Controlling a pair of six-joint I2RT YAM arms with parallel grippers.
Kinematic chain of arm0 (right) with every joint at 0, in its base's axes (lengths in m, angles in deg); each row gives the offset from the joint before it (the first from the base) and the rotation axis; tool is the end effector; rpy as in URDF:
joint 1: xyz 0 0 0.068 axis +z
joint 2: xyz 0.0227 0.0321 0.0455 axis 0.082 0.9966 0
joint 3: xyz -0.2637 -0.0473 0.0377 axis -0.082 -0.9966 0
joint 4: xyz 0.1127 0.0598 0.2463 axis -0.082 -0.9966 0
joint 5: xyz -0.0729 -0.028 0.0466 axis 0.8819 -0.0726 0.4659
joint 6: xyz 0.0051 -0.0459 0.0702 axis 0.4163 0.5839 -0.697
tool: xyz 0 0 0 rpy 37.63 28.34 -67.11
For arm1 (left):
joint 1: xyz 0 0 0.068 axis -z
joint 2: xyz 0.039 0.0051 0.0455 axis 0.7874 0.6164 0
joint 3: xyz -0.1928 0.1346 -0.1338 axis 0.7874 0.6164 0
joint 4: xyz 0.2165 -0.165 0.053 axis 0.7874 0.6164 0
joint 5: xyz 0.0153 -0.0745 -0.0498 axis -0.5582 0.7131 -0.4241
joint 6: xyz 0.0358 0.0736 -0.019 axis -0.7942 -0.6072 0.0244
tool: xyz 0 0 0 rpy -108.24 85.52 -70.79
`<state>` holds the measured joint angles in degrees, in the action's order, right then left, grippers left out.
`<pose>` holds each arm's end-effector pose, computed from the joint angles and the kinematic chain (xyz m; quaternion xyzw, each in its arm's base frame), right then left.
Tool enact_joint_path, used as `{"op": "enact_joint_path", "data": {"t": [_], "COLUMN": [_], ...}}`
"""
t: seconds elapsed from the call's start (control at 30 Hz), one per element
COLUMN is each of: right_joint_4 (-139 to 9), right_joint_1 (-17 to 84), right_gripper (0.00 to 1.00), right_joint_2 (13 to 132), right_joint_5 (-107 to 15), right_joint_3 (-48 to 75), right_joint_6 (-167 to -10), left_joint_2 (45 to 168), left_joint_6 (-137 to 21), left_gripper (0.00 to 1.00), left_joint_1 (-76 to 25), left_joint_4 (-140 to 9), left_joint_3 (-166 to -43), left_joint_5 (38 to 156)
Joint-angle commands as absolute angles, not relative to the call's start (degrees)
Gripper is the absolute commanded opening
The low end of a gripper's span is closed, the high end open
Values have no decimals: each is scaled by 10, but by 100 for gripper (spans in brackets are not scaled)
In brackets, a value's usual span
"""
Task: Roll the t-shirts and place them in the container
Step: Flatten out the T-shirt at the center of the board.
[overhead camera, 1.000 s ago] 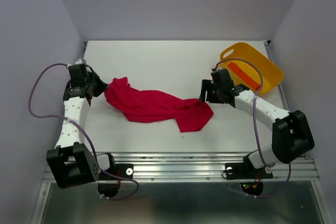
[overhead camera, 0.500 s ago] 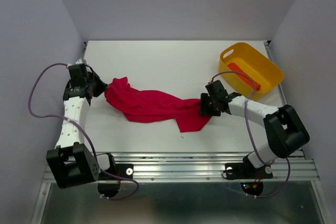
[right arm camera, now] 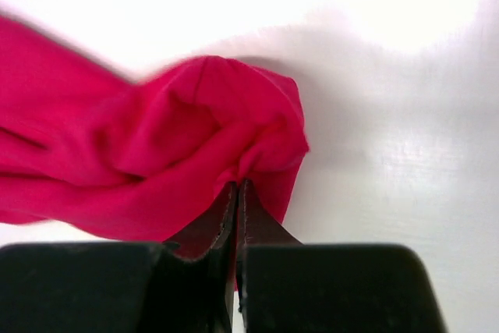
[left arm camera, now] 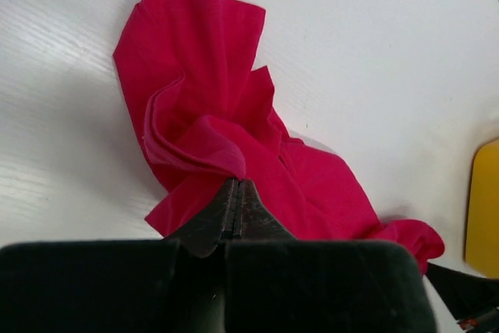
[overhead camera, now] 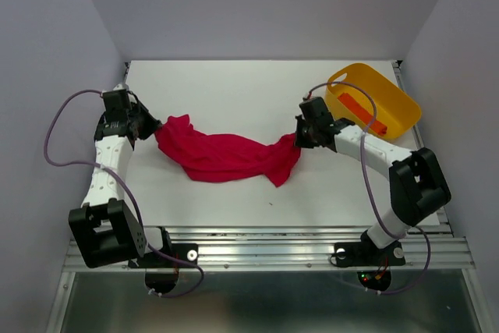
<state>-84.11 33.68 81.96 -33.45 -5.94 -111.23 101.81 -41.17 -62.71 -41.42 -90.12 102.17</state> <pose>0.3154 0.1680 0.1572 0.0146 0.9509 0.1161 0.2865 0.3202 0.0430 0.2757 -0.2405 0.8497 -0.1732 0.4361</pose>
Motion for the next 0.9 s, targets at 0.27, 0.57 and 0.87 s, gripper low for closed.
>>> {"op": "enact_joint_path", "data": {"t": [0.27,0.57,0.87], "right_joint_4": [-848,-817,-798], "right_joint_1": [267,253,253], "right_gripper": [1,1,1], "right_joint_2": [958,881,701], "right_joint_5": [-318,-277,-282], "right_joint_3": [473,549,288], "right_joint_6": [-1043,-1032,-1031], "left_joint_2": [1204,1263,1137], "left_joint_6": [-399,-364,-380], "left_gripper": [0,0,0], "left_joint_1": [-628,-642,-649], "left_joint_4": [-433,-423,-495], "left_joint_3": [-1296,-1603,-1337], "left_joint_5": [1064,1089,1110]}}
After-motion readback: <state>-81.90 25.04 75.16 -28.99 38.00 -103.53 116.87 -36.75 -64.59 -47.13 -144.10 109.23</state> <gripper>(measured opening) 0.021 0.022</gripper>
